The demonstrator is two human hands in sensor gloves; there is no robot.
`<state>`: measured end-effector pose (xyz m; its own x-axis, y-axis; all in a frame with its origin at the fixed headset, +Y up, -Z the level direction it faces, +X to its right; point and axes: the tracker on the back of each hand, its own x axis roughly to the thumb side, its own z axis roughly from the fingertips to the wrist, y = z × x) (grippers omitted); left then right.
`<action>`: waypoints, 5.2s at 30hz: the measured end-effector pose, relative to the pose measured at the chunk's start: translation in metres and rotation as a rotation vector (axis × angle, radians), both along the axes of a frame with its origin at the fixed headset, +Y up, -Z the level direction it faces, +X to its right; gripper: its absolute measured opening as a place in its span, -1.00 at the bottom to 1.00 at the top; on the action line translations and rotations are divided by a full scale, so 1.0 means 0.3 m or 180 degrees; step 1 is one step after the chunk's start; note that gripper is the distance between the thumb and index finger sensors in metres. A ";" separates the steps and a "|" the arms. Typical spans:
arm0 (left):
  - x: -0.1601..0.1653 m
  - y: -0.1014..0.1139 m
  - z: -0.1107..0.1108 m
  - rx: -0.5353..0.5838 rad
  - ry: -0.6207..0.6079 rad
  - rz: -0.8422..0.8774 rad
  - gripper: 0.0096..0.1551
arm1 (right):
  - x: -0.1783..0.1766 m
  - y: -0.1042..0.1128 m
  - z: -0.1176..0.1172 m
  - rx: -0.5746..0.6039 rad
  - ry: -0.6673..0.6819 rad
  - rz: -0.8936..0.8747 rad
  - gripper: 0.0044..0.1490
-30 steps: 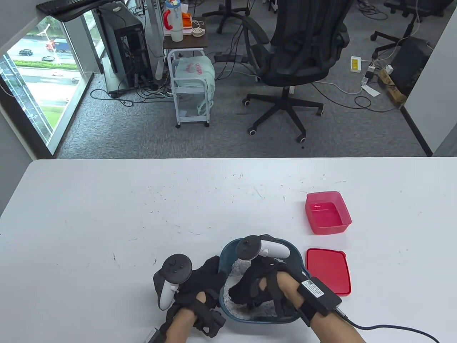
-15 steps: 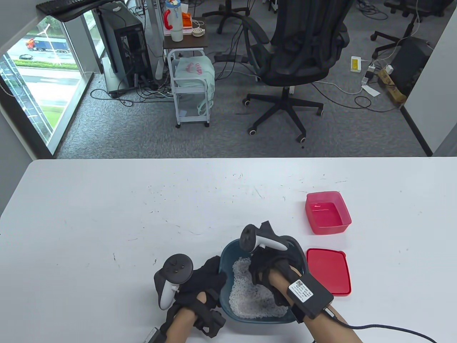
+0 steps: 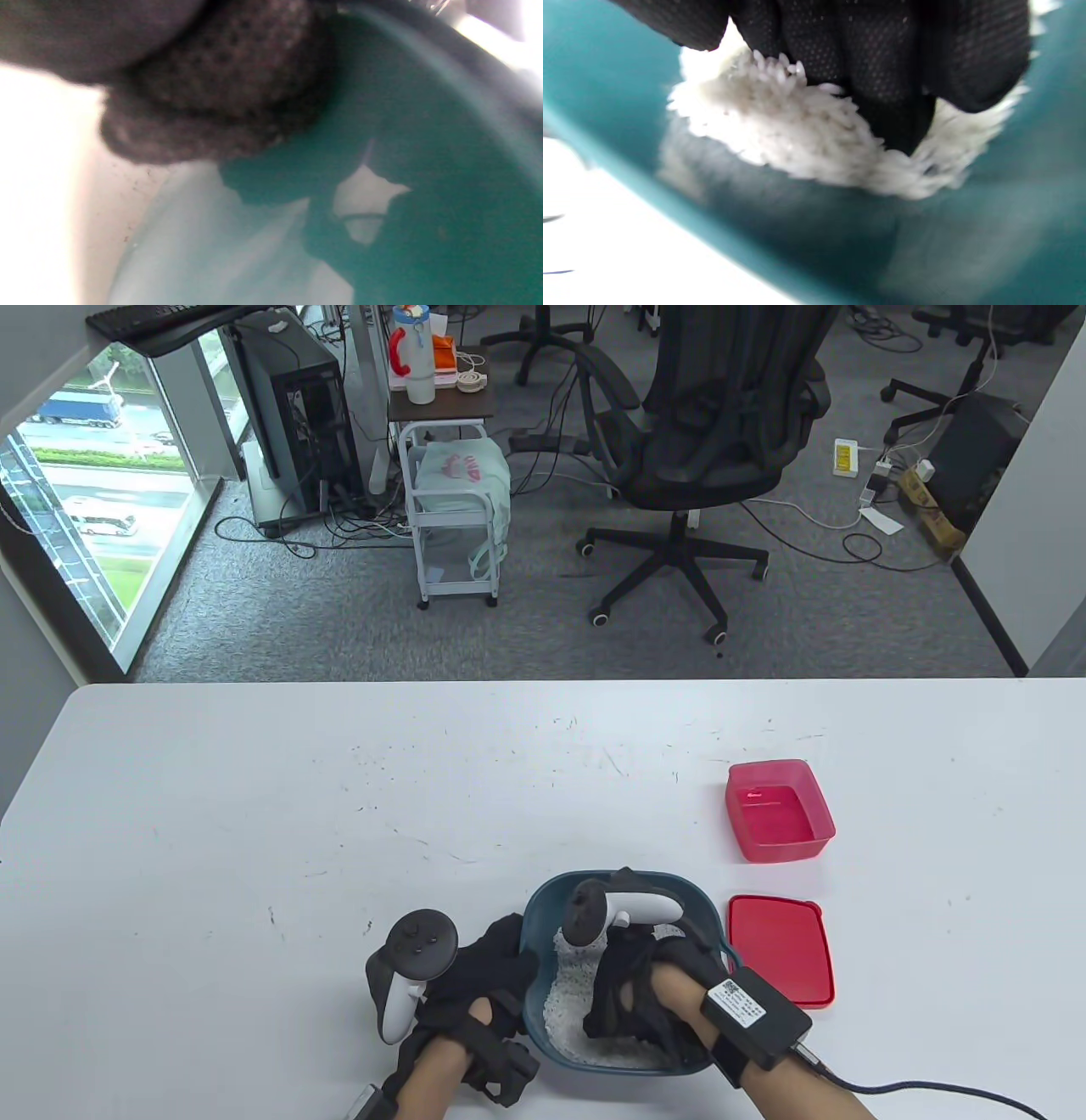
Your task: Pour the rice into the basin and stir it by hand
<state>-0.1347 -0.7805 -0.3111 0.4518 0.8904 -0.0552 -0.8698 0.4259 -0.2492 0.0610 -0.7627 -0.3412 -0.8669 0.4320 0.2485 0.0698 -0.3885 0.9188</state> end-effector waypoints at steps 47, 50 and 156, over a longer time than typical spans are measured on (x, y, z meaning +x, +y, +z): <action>0.004 0.000 -0.001 0.0043 -0.0110 -0.0016 -0.24 | -0.017 0.021 -0.029 -0.0102 -0.0308 -0.0710 -0.12; 0.005 0.002 -0.001 0.0061 -0.0126 -0.0016 -0.24 | -0.005 0.028 -0.078 0.0239 -0.0665 -0.0588 -0.12; 0.017 -0.003 0.012 0.0173 0.0038 -0.0100 -0.26 | -0.014 0.020 0.053 -0.0328 0.0103 -0.0706 -0.14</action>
<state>-0.1297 -0.7813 -0.3075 0.4791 0.8777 -0.0127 -0.8586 0.4655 -0.2147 0.0569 -0.7567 -0.3254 -0.7404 0.6354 0.2192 0.0232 -0.3018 0.9531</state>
